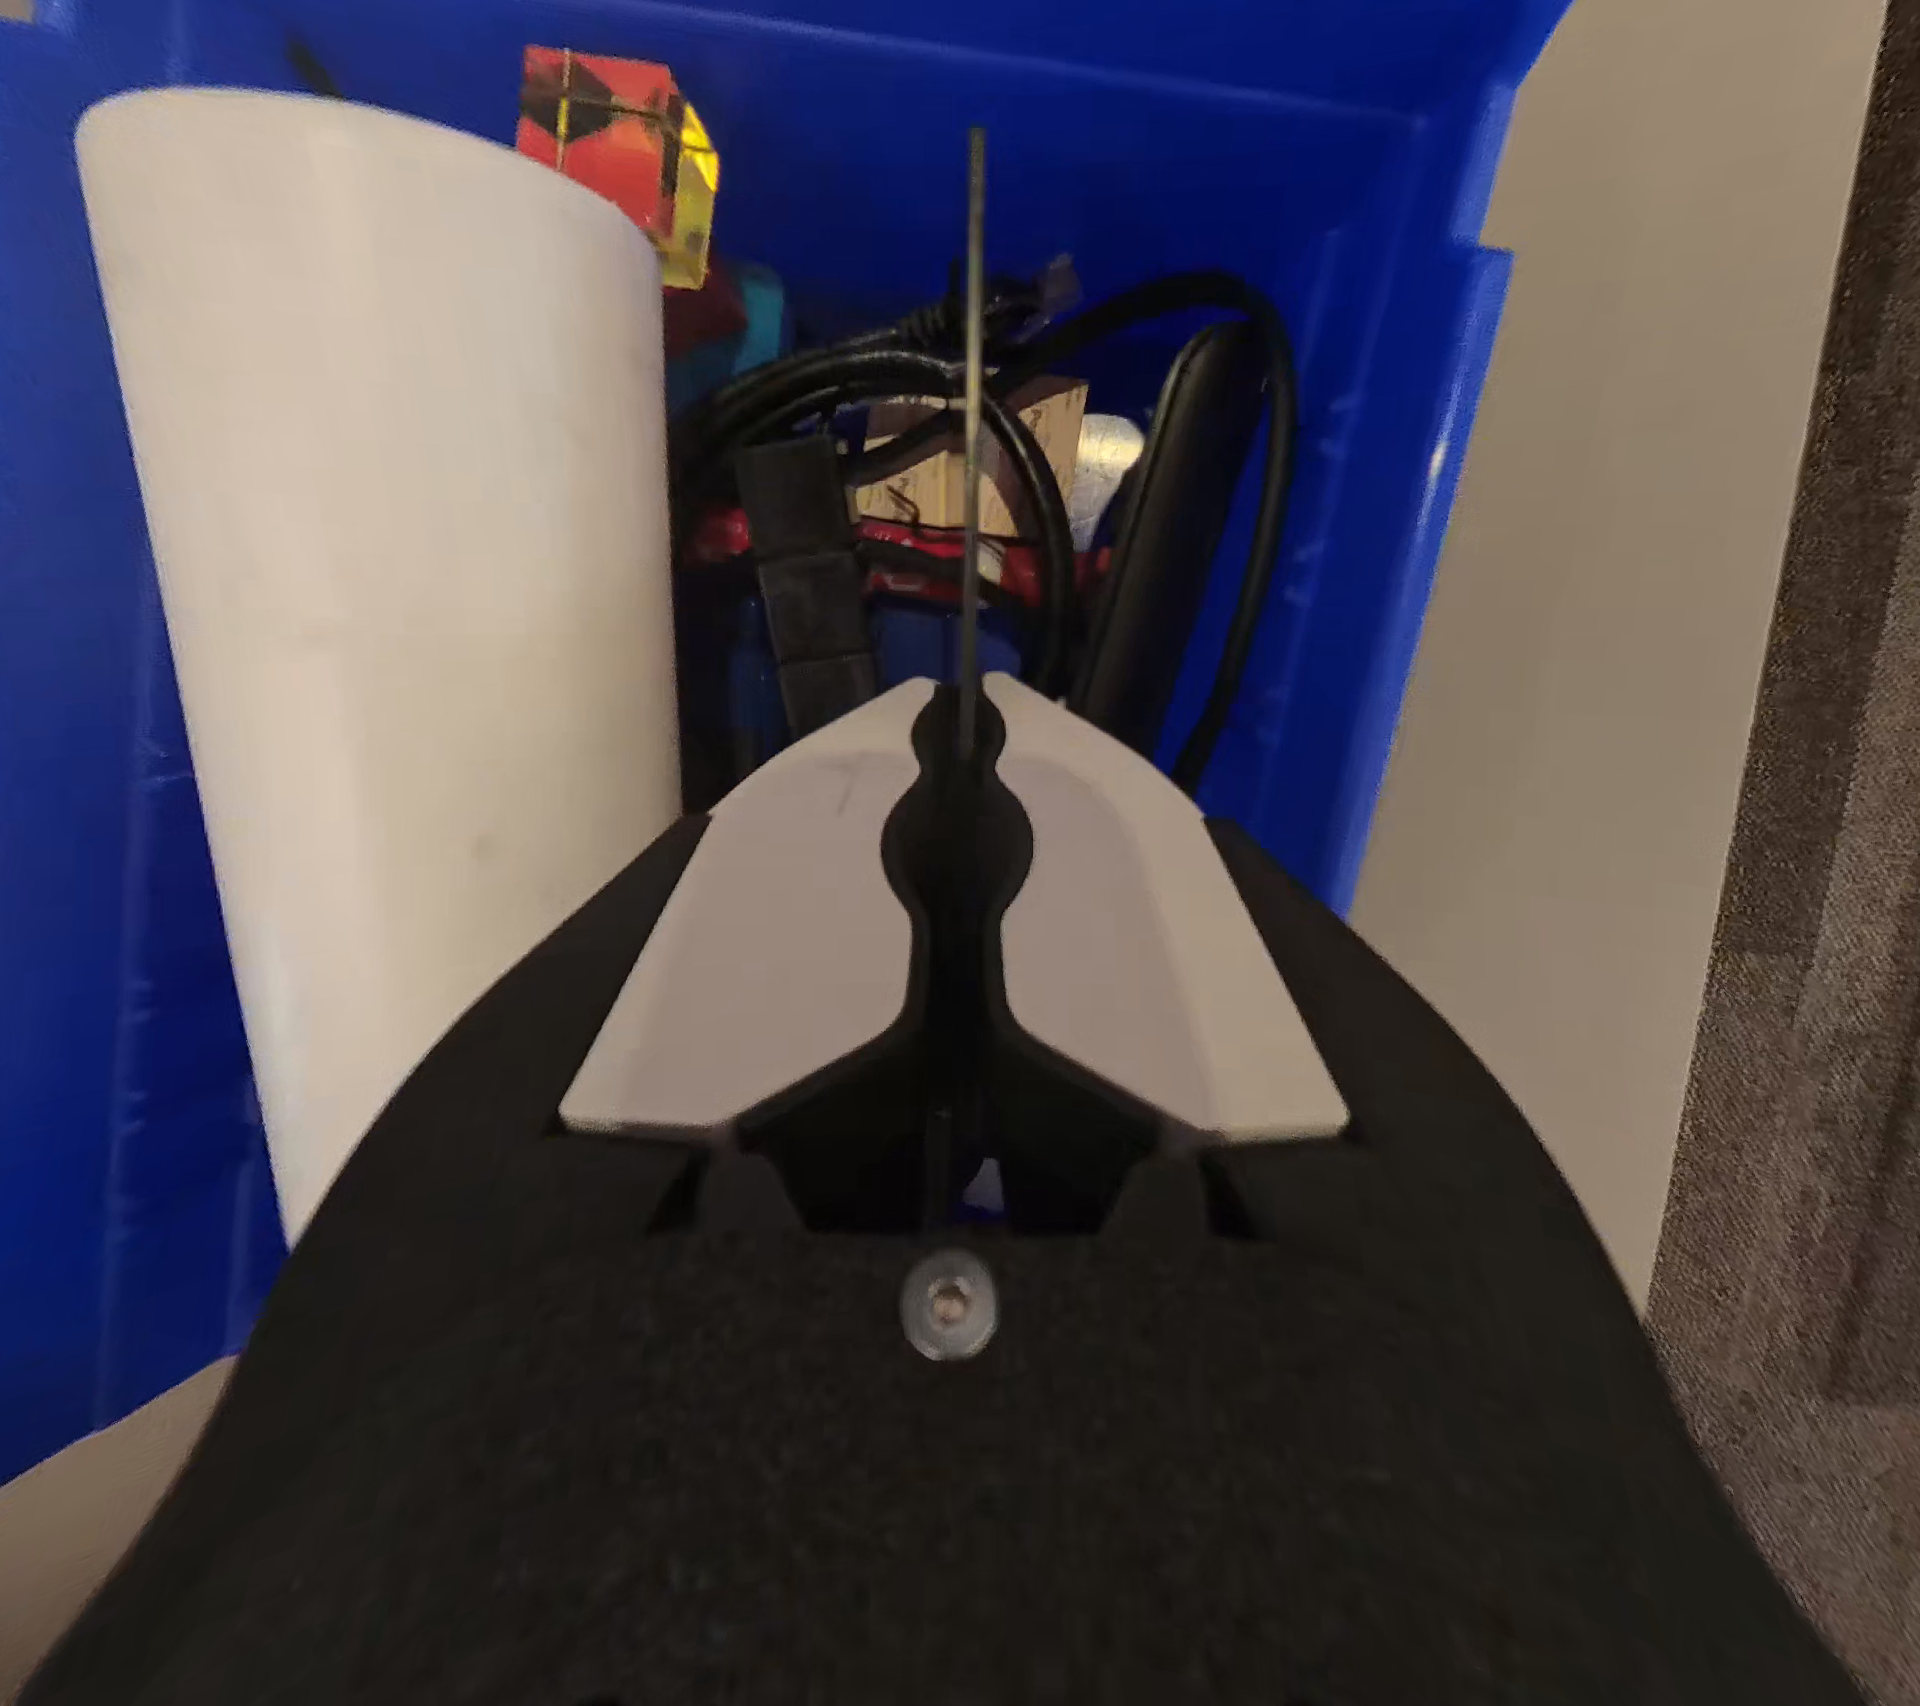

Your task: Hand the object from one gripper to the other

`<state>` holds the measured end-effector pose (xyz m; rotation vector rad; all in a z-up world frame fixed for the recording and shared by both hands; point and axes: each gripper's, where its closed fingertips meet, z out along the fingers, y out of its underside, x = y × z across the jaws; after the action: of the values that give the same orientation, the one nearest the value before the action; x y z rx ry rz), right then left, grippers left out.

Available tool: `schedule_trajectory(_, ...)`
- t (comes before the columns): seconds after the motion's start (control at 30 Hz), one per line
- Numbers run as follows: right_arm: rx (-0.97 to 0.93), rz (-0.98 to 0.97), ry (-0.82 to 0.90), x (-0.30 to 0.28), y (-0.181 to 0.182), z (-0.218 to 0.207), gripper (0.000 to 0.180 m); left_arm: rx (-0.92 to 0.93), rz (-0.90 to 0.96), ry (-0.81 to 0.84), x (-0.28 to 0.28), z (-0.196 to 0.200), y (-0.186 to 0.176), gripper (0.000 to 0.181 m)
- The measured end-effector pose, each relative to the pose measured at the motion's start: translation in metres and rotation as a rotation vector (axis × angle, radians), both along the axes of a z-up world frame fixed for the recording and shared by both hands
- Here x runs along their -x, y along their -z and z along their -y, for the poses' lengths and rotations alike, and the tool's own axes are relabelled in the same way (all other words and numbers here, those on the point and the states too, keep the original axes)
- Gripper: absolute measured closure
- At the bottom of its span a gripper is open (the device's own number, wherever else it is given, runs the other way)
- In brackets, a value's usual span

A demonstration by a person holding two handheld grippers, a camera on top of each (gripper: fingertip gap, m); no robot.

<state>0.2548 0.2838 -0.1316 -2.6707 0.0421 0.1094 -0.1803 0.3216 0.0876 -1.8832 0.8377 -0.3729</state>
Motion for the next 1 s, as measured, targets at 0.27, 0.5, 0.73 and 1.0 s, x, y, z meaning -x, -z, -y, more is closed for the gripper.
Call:
schedule_trajectory(0.27, -0.374, 0.072, 0.023, 0.007, -0.14, 0.036, 0.131, 0.121, -0.209, -0.13, 0.072, 0.031, 0.02, 0.126)
schedule_trajectory(0.5, -1.121, 0.329, -0.056, 0.052, -0.351, 0.157, 0.15, 0.021, 0.215, -0.405, 0.188, 0.104, 0.054, 0.122)
schedule_trajectory(0.73, -1.017, -0.102, -0.232, 0.149, -0.221, 0.184, 0.145, 0.103, 0.396, -0.643, 0.23, 0.207, 0.181, 0.119)
schedule_trajectory(1.0, -0.844, -0.096, 0.084, 0.109, -0.036, 0.189, 0.132, 0.059, 0.235, -0.517, 0.186, 0.228, 0.197, 0.114)
